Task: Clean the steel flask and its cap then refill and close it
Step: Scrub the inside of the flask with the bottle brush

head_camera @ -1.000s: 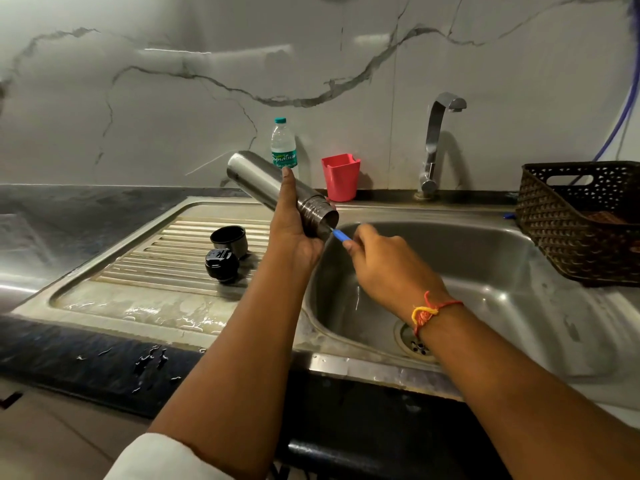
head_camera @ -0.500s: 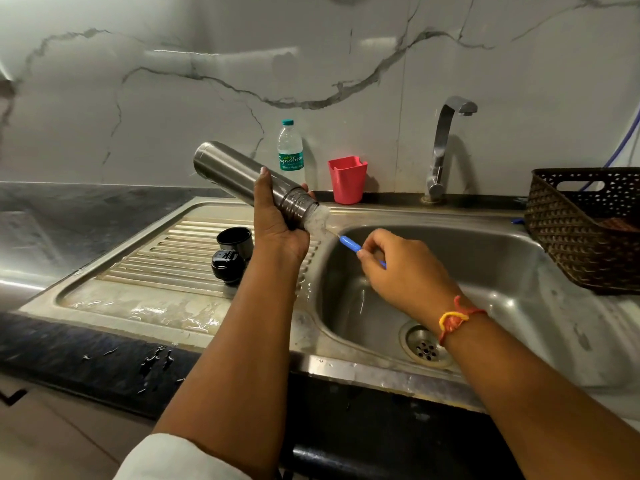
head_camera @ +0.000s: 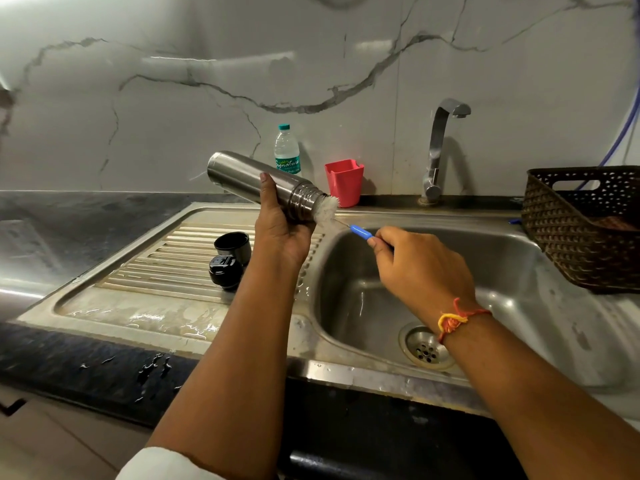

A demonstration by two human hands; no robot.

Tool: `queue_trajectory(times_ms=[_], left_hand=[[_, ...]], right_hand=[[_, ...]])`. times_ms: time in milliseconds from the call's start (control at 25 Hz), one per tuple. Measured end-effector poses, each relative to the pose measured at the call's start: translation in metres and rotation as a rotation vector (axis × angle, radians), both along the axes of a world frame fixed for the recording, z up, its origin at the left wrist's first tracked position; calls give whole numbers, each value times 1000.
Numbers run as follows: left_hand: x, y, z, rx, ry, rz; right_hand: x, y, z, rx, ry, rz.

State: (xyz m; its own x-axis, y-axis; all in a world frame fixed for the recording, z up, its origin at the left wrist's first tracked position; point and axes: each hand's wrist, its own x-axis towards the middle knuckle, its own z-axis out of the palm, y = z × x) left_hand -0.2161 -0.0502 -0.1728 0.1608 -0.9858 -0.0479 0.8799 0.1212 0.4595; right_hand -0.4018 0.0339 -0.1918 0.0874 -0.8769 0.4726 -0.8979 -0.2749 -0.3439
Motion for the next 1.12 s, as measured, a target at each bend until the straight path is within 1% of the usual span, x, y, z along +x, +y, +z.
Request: queue_trajectory(times_ms=[40,80,120,200,240,280,320,360,400,480,560,640,680,760,800,840,880,920,1000,1040,1080,1120], left_hand=[[-1,1,-1,1,2,-13],[-3,2,-2,-11,4,-37],[-5,3,-4,-31,14,-62],[-7,5,-6,-89,60,-118],[-6,4,-7,-118,72,-151],[-6,4,-7,-141,67,-176],[-6,5,-6,-146,44,-186],[-7,5,-5,-123,14,-180],[-7,4,-3,-88,-25,-162],[-6,-1,-3,30,-143,-75],[-6,-4,-3,119,-232,-21],[-7,1,-2,130,-216,-65],[-6,4,-2,132,-181,-77],[-1,7,-2,131,-106,-55],[1,7,-2,122,-70,-50],[2,6,-4,102,-41,-53],[0,6,-6,70,-24,-66],[-7,8,-8,29,-37,-95],[-24,16,-11,-64,-99,-185],[-29,19,-9,-107,-112,-211],[-28,19,-7,-144,-113,-215],[-24,17,-4,-169,-93,-201]], right_hand=[[2,0,1,64,-76,55],[5,0,1,143,-194,124],[8,2,1,253,-369,202],[15,10,5,574,-830,335],[16,14,9,732,-1027,380],[16,18,12,841,-1148,406],[15,19,12,886,-1183,416],[14,18,11,877,-1157,406],[14,15,9,811,-1080,373],[16,8,5,583,-827,264],[15,4,1,359,-482,152],[12,3,-3,233,-224,83],[11,4,-3,206,-149,81],[12,7,-1,223,-117,155],[14,8,0,253,-154,206],[16,9,1,292,-231,245],[17,8,1,351,-371,272],[17,7,1,443,-571,290],[18,11,5,691,-1019,343],[18,15,7,786,-1169,375],[17,20,9,852,-1245,403],[16,23,11,905,-1272,429]])
